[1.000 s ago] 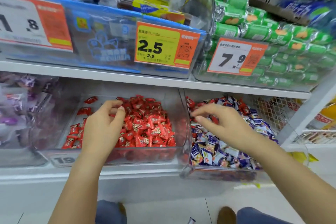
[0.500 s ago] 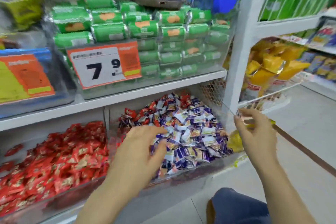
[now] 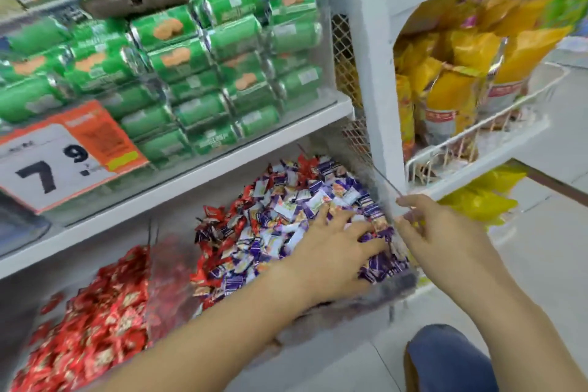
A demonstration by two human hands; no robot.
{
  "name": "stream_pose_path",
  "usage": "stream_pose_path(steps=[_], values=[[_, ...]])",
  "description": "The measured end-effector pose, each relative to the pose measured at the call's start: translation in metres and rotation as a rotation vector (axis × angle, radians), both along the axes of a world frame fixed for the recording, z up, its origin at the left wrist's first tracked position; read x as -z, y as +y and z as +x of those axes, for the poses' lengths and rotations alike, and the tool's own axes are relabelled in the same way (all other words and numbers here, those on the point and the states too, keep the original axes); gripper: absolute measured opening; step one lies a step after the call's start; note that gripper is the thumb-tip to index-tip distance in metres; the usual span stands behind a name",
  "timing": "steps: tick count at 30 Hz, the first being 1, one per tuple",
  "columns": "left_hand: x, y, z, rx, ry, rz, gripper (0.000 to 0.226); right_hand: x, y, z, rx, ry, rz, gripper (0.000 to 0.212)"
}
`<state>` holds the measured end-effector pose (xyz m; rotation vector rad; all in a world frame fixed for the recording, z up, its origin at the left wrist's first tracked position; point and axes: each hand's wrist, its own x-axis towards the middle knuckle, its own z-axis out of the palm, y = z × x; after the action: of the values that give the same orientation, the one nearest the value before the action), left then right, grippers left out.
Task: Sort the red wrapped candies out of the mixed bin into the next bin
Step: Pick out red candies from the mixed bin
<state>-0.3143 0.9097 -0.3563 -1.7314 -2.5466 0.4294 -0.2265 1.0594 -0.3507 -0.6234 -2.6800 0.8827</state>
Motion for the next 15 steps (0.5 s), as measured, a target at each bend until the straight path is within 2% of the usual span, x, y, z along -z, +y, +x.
stream_pose_path(steps=[3, 7, 10, 15], values=[[0.008, -0.009, -0.004, -0.05, 0.157, -0.068, 0.05, 0.001, 0.002, 0.0, -0.004, -0.001, 0.015, 0.031], [-0.001, -0.033, -0.021, -0.194, 0.319, -0.1, 0.053, 0.002, 0.004, 0.002, -0.031, -0.006, 0.013, 0.031], [-0.011, -0.062, -0.046, -0.378, 0.272, -0.1, 0.054, 0.002, 0.004, 0.004, -0.04, -0.004, 0.022, 0.031], [-0.032, -0.112, -0.066, -0.6, 0.05, -0.012, 0.056, 0.001, 0.003, 0.005, -0.034, 0.008, 0.009, 0.034]])
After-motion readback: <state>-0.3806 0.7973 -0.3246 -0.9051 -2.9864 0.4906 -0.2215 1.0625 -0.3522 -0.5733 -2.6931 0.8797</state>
